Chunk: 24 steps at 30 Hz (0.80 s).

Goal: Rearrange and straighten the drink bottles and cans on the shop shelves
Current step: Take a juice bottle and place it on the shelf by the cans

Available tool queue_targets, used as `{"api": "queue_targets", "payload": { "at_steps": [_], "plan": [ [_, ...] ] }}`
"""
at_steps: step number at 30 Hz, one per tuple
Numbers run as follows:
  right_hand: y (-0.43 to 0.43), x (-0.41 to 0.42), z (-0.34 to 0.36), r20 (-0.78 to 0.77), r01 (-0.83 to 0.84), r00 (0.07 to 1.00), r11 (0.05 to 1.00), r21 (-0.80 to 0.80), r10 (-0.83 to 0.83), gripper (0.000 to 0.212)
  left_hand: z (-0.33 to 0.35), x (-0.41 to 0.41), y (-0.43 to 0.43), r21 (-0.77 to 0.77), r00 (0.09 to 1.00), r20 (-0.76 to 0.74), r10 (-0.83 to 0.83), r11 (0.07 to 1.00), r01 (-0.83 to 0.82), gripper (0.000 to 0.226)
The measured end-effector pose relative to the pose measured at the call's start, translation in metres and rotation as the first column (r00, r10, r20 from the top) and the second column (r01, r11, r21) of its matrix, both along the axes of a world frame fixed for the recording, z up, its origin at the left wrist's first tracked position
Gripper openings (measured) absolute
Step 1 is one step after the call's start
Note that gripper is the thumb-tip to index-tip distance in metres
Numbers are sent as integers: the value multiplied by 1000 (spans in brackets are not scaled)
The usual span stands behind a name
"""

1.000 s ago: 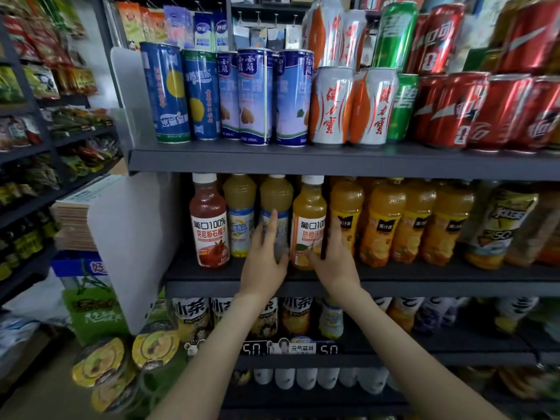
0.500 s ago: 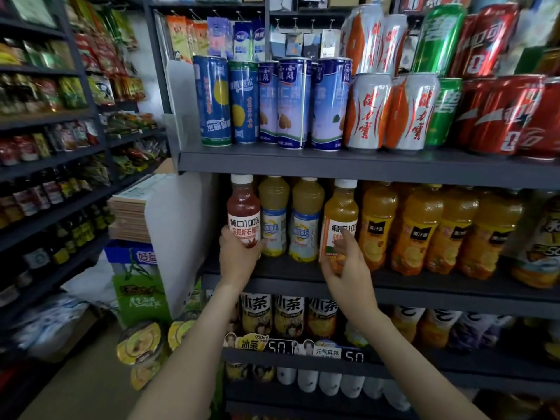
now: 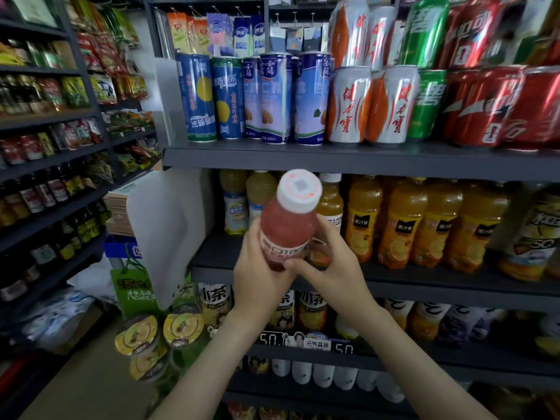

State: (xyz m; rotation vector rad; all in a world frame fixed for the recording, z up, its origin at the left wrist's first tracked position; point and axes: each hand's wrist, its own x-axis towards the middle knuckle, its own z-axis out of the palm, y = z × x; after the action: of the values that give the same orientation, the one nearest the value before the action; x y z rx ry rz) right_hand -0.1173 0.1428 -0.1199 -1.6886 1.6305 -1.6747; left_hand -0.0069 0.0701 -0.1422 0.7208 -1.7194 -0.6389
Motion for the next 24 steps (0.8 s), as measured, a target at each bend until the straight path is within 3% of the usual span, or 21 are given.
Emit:
{"api": "queue_targets", "payload": {
  "at_steps": [4,8,12,17,19,24],
  "plan": [
    [43,-38,20,30,70,997,996,-55,-68,61,23,-42,42,-92,993,68,-97,990,103,73],
    [112,-95,34,72,172,983,983,-60,-168,47,41,-102,95,3,939,129,-318,947,320,76],
    [196,-171,51,172,269,949,963,-9,-263,40,64,-167,156,110,757,156,-634,773,625,72],
    [289,-253,69,256,299,922,954,7,-291,32,87,-252,224,139,578,215,-787,611,779,80],
    [318,-278,76,268,314,917,949,-32,-295,33,96,-282,250,126,559,211,-802,590,798,82],
    [360,-332,95,344,342,899,924,-170,-270,56,117,-348,295,-22,629,207,-749,639,769,81]
  ]
}}
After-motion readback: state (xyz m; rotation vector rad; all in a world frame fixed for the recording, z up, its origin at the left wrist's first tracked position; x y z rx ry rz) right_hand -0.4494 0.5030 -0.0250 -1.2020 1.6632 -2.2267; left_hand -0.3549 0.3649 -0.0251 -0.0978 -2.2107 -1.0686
